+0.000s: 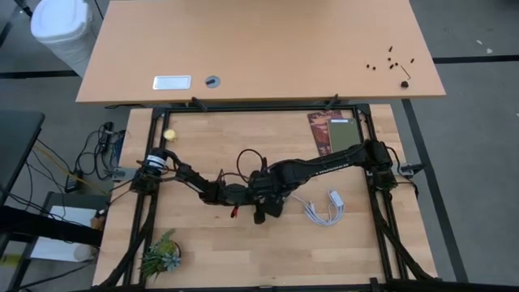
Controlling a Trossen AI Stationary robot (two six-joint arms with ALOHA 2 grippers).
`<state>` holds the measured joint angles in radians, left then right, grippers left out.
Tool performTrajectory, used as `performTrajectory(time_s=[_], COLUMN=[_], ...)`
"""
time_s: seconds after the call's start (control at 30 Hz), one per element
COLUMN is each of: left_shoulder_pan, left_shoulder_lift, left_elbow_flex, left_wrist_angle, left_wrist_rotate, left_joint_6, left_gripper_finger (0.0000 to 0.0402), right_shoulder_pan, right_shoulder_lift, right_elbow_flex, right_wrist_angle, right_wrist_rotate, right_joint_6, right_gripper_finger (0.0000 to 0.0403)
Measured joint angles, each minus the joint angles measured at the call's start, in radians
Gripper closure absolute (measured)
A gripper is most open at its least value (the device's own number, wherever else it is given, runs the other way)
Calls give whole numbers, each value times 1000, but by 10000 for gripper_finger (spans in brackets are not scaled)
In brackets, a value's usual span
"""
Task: Screw lightbulb
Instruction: Remove the light bulb from the lamp
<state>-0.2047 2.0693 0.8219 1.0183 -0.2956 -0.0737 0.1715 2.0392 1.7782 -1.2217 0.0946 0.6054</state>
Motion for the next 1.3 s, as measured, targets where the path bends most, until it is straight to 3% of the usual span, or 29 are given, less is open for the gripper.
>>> performTrajectory(time_s=[0.23,0.43,0.53,0.63,0.77,0.93,1.3], left_shoulder_pan=[-2,-2,-2,-2,-1,-1,-1], left_shoulder_lift=[-1,-1,-1,-1,-1,-1,-1], left_elbow_flex=[-1,-1,0,0,-1,-1,-1], left_wrist_angle=[0,-2,-7,-7,-2,0,-2], left_wrist_rotate=[27,27,25,23,28,28,28], left_joint_6=[18,31,40,40,38,22,13], left_gripper_finger=[221,221,221,221,221,221,221], right_shoulder_pan=[1,0,0,0,3,12,1], right_shoulder_lift=[0,0,0,0,0,-1,-5], right_elbow_flex=[-4,-3,-3,-3,-3,7,74], right_wrist_angle=[-18,-3,9,16,15,8,13], right_wrist_rotate=[-58,-59,-60,-62,-61,-62,-57], right_joint_6=[-575,-1082,-1215,-1245,-1151,-911,-54], right_gripper_finger=[95,101,111,118,124,109,53])
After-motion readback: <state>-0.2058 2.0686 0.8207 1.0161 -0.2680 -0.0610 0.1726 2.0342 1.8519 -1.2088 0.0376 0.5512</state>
